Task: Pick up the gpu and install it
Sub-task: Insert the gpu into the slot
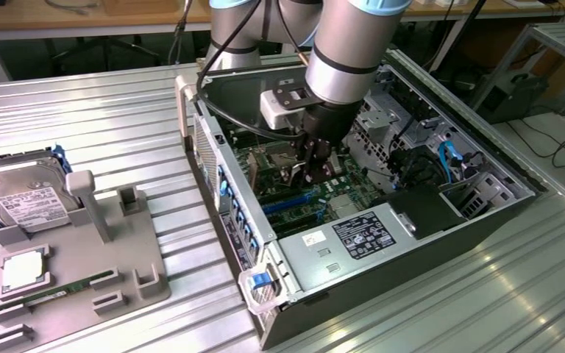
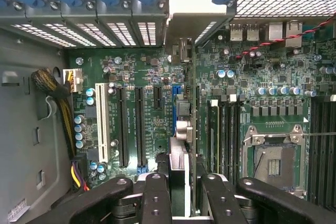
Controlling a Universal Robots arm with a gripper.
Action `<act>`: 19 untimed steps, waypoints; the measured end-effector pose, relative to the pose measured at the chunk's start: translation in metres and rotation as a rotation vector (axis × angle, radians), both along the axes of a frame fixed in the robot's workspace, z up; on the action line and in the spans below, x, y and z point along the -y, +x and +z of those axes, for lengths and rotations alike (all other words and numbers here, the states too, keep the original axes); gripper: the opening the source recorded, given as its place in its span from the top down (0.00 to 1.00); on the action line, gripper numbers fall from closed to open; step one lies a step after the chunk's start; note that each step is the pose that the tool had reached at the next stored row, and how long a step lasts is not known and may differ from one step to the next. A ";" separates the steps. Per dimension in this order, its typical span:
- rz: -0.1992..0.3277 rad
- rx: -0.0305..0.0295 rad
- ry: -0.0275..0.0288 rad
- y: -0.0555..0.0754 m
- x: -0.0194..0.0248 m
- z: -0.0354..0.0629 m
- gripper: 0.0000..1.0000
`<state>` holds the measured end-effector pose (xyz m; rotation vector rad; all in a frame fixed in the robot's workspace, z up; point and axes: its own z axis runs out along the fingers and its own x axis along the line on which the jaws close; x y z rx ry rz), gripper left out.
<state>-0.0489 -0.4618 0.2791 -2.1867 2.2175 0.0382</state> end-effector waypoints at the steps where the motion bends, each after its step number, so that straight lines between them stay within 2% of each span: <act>1: 0.000 -0.0001 0.0000 0.000 0.0000 0.0000 0.72; 7: 0.000 0.0000 0.0001 0.000 0.0038 -0.0001 0.72; 12: 0.000 0.0000 0.0002 -0.004 0.0038 -0.0020 0.72; 15: 0.000 0.0000 0.0002 -0.004 0.0038 -0.0085 0.72; 19: 0.000 0.0000 0.0001 -0.007 0.0038 -0.0123 0.72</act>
